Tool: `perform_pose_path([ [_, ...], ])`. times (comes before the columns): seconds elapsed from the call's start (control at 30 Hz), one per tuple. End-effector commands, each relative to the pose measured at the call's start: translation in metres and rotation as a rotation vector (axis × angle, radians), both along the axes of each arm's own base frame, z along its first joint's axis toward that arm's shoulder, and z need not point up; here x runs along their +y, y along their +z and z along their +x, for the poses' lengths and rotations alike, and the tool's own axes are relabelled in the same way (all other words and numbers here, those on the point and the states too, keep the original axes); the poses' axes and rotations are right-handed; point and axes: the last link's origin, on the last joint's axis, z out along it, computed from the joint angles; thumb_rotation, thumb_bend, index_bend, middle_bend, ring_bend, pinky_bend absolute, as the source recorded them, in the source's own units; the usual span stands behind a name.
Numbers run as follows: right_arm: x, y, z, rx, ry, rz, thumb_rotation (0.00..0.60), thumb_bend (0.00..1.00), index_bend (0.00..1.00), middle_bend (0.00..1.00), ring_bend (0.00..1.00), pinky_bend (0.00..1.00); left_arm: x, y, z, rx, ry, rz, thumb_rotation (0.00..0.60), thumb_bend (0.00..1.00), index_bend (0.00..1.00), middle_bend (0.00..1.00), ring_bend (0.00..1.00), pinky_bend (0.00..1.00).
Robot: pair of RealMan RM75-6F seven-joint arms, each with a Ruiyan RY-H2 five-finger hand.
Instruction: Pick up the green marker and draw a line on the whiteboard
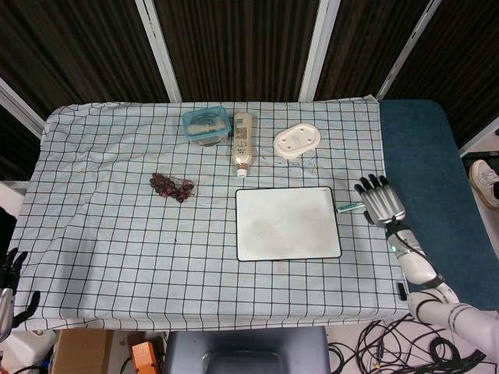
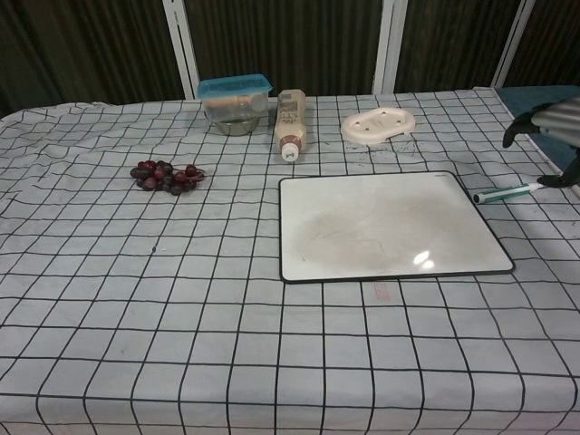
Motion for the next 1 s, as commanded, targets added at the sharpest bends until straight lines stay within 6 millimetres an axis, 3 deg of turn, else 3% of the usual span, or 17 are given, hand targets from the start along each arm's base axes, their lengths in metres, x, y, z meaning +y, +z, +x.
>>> perform_pose_path([
  [0.03,-0.01,-0.017,-0.003,-0.012,-0.029,0.018,0.6,0.26,0.32,0.19,0.14,0.24,0.003,-0.001,0.0,-0.004,-0.003,-0.002,0.6,0.39,0.0,0.0,0.0,0.05],
  [0.53,-0.017,-0.044,-0.001,-0.042,-0.01,0.052,0.6,0.28,0.41,0.23,0.2,0.29,0.007,-0.005,-0.001,-0.015,-0.003,-0.031,0.6,0.39,0.0,0.0,0.0,0.05],
  [1.0,-0.018,-0.049,0.0,-0.032,0.004,0.05,0.6,0.3,0.5,0.3,0.25,0.33,0.005,-0.005,-0.002,-0.015,0.003,-0.04,0.6,0.39,0.0,0.0,0.0,0.05],
])
